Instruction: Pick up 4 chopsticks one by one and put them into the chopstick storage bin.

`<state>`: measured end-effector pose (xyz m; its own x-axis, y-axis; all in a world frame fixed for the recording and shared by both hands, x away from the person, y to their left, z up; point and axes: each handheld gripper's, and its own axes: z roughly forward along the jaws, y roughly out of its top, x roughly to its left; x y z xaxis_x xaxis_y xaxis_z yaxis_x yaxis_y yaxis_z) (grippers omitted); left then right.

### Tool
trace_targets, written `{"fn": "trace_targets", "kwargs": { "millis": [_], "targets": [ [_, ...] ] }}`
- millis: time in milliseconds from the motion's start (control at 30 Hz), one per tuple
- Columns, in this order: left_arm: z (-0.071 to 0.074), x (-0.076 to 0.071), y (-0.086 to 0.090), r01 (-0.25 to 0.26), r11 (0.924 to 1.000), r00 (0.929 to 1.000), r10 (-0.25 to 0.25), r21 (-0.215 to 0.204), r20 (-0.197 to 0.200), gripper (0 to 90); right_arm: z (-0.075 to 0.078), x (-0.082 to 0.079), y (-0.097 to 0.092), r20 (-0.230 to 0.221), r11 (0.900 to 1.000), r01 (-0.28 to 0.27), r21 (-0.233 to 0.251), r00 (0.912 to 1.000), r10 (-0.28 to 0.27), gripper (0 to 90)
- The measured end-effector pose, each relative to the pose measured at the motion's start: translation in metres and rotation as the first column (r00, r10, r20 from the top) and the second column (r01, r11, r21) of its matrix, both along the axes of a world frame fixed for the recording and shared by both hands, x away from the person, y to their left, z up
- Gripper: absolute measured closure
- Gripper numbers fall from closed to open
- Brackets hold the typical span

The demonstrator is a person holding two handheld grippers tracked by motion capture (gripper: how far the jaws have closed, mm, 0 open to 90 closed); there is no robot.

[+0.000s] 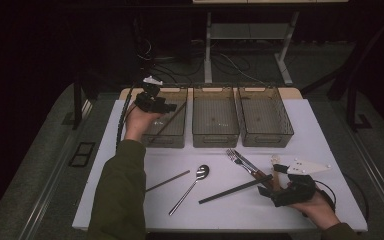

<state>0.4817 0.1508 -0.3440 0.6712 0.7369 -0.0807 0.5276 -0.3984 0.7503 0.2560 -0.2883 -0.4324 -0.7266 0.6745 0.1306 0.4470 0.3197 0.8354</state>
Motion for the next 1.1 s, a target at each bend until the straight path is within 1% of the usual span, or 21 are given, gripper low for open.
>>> {"fn": "trace_targets", "kwargs": {
  "millis": [133,200,300,400,433,467,533,600,667,733,767,900,1100],
  "targets": [
    [0.008,-0.012,-0.001,0.035,0.9993,0.9991,-0.035,0.01,0.025,32.6,0.0,0.0,0.0,-0.001,1.0,0.001,-0.001,1.0,-0.001,0.8],
    [0.011,-0.019,-0.001,0.047,0.9988,0.9984,-0.047,0.014,0.032,30.3,0.0,0.0,0.0,-0.001,1.0,-0.001,-0.002,1.0,0.001,0.8],
    [0.012,-0.029,-0.003,0.071,0.9975,0.9965,-0.071,0.006,0.044,28.4,0.0,0.0,0.0,0.001,1.0,0.001,-0.001,1.0,-0.001,0.8],
    [0.014,-0.041,-0.003,0.102,0.9947,0.9933,-0.102,0.011,0.053,26.9,0.0,-0.001,0.0,-0.001,1.0,0.004,-0.002,1.0,-0.004,0.8],
    [0.013,-0.045,-0.003,0.108,0.9941,0.9925,-0.108,0.005,0.056,26.2,0.0,0.0,0.0,0.001,1.0,0.003,-0.003,1.0,-0.003,0.8],
    [0.013,-0.05,-0.003,0.116,0.9932,0.9917,-0.115,-0.008,0.056,25.4,0.0,0.0,0.0,0.001,1.0,0.003,-0.003,1.0,-0.003,0.8],
    [0.011,-0.059,-0.002,0.132,0.991,0.9897,-0.131,-0.019,0.057,24.4,0.0,0.0,0.0,0.0,1.0,0.002,-0.004,1.0,-0.002,0.8],
    [0.008,-0.068,0.0,0.144,0.9894,0.988,-0.142,-0.022,0.06,23.0,0.0,0.0,0.0,0.0,1.0,0.003,-0.004,1.0,-0.003,0.8],
    [0.005,-0.076,0.002,0.154,0.9879,0.9862,-0.153,-0.016,0.063,22.2,0.0,-0.001,0.0,-0.001,1.0,0.005,-0.001,1.0,-0.005,0.8],
    [0.001,-0.084,0.004,0.158,0.9873,0.9859,-0.156,-0.019,0.059,20.9,0.0,0.0,0.0,0.002,1.0,0.003,-0.004,1.0,-0.003,0.8],
    [-0.001,-0.087,0.006,0.164,0.9863,0.9849,-0.163,-0.014,0.057,20.2,0.0,0.0,0.0,0.001,1.0,0.003,-0.004,1.0,-0.003,0.8],
    [-0.008,-0.101,0.012,0.165,0.9859,0.9851,-0.163,-0.029,0.056,18.8,0.0,0.0,0.0,0.001,1.0,0.005,-0.006,1.0,-0.005,0.8],
    [-0.016,-0.119,0.02,0.168,0.9854,0.9842,-0.165,-0.03,0.064,15.7,0.0,0.0,0.0,-0.001,1.0,0.008,-0.005,1.0,-0.008,0.8]
  ]
}}
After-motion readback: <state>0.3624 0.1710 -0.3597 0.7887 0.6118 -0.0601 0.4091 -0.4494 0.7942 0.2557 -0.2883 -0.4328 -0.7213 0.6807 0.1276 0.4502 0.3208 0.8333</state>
